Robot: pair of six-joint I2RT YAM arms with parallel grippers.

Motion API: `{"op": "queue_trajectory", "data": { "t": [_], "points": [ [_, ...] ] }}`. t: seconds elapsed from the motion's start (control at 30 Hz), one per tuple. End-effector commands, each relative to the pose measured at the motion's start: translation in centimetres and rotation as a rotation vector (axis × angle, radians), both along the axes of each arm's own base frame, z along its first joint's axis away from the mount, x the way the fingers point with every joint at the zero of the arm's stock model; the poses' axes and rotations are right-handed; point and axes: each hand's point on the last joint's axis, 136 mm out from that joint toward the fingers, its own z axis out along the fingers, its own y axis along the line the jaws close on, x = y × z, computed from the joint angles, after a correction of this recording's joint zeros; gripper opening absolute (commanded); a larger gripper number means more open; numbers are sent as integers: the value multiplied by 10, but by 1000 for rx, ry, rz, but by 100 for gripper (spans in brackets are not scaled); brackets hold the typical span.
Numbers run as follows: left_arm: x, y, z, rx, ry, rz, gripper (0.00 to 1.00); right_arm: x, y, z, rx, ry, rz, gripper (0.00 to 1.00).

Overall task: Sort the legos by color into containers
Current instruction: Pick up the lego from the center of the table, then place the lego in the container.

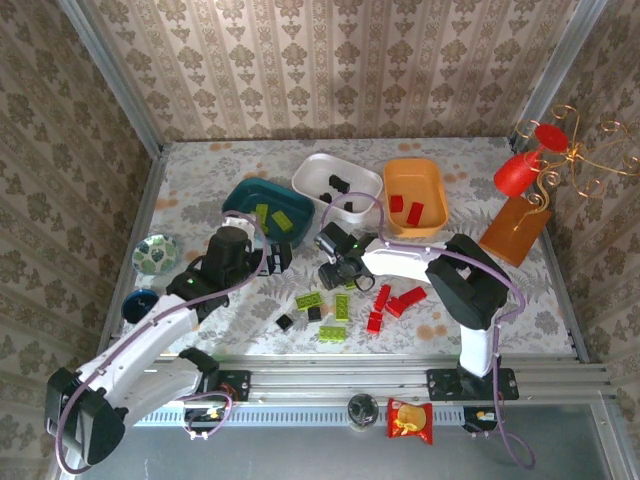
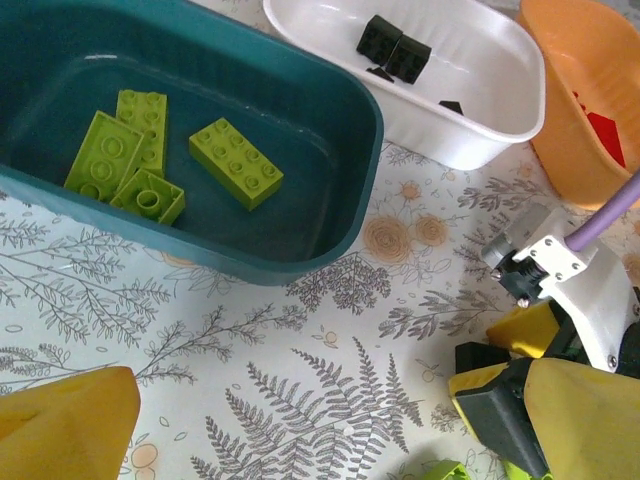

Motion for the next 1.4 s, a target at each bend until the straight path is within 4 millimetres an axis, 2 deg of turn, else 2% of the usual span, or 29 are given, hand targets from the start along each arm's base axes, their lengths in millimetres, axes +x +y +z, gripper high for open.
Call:
{"op": "queue_trajectory", "data": {
  "t": [0.0, 0.13, 0.23, 0.4, 0.5, 0.57, 0.73, 0.83, 0.93, 1.0, 1.1, 1.23, 1.37],
  "points": [
    [1, 1, -5, -20, 22, 13, 100, -6, -6, -8, -70, 16, 17, 49],
    [-3, 6, -9, -3, 39, 22, 100, -1, -1, -1, -43, -14, 19, 36],
    [-8, 8, -8, -11, 39, 21, 100, 5, 4, 15, 10, -57, 15, 31],
    [-17, 20, -13, 1, 55, 50, 100, 18, 19, 69, 174, -122, 17, 28],
    [-26, 30, -18, 10, 70, 79, 100, 31, 39, 104, 274, -152, 42, 28],
    [-32, 36, -22, 5, 81, 102, 100, 42, 59, 116, 315, -146, 64, 28],
    [-46, 50, -31, -14, 109, 155, 100, 80, 97, 118, 363, -151, 74, 28],
    [-52, 52, -35, -24, 130, 159, 99, 102, 112, 118, 372, -157, 75, 27],
    [-55, 52, -38, -26, 145, 158, 99, 118, 118, 123, 393, -169, 62, 27],
    [-56, 51, -39, -31, 149, 152, 99, 128, 115, 127, 408, -178, 40, 27],
    [-55, 46, -41, -41, 156, 138, 99, 148, 95, 135, 421, -202, -34, 27],
    [-54, 44, -45, -32, 168, 131, 99, 180, 52, 140, 401, -246, -168, 27],
    [-53, 41, -47, -34, 179, 120, 100, 211, 5, 125, 342, -242, -321, 27]
  ]
}}
